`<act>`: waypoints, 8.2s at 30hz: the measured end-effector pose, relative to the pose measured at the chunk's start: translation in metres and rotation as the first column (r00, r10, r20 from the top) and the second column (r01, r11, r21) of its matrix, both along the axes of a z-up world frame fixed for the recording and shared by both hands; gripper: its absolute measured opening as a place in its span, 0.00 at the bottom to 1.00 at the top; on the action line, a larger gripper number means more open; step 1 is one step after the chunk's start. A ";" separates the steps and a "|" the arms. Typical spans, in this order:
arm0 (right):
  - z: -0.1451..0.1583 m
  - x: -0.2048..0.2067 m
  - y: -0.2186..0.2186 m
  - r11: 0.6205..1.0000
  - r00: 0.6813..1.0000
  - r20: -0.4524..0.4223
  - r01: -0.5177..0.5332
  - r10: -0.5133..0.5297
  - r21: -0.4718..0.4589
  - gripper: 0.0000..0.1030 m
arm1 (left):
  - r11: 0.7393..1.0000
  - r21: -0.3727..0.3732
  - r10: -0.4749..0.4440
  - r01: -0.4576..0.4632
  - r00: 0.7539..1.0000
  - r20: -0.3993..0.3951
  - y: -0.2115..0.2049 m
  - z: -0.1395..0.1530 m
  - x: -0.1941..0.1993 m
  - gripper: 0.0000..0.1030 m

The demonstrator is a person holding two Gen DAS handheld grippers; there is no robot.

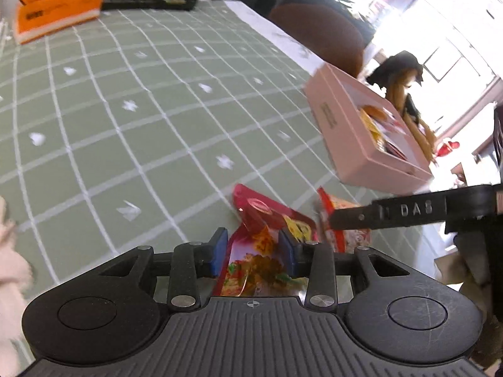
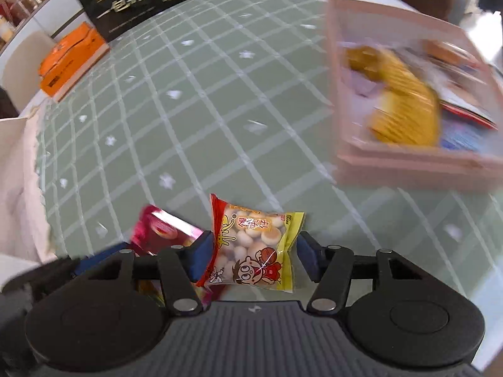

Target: Organize snacks

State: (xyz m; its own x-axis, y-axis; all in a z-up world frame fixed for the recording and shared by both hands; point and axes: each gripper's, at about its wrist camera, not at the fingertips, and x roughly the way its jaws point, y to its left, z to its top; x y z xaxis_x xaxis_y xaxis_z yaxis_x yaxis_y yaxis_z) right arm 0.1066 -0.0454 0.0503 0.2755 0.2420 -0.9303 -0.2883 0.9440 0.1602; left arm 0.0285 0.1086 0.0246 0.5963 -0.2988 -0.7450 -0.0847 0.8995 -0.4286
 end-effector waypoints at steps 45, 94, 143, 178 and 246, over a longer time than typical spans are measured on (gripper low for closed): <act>-0.022 -0.050 -0.233 0.954 0.955 0.112 0.256 -0.274 0.155 0.82 | 0.469 0.538 -0.715 0.700 0.659 -0.234 -0.245 -0.005 -0.015 0.43; -0.025 -0.039 -0.247 0.919 0.954 0.032 0.278 -0.298 0.281 1.00 | 0.326 0.553 -0.810 0.766 0.528 -0.254 -0.266 -0.008 0.022 0.72; -0.028 -0.049 0.009 0.979 0.974 0.125 -0.179 0.191 -0.102 1.00 | 0.982 0.058 0.184 -0.180 0.980 -0.072 0.000 0.015 -0.085 0.54; 0.027 -0.084 -0.127 0.992 0.991 0.133 -0.037 0.020 0.122 0.18 | 0.993 0.082 -0.070 0.081 0.989 -0.130 -0.102 0.001 -0.065 0.54; -0.035 -0.066 -0.130 0.973 0.937 0.274 0.229 -0.218 -0.010 0.80 | 0.921 0.384 -0.137 0.071 0.979 0.148 -0.101 -0.001 -0.037 0.53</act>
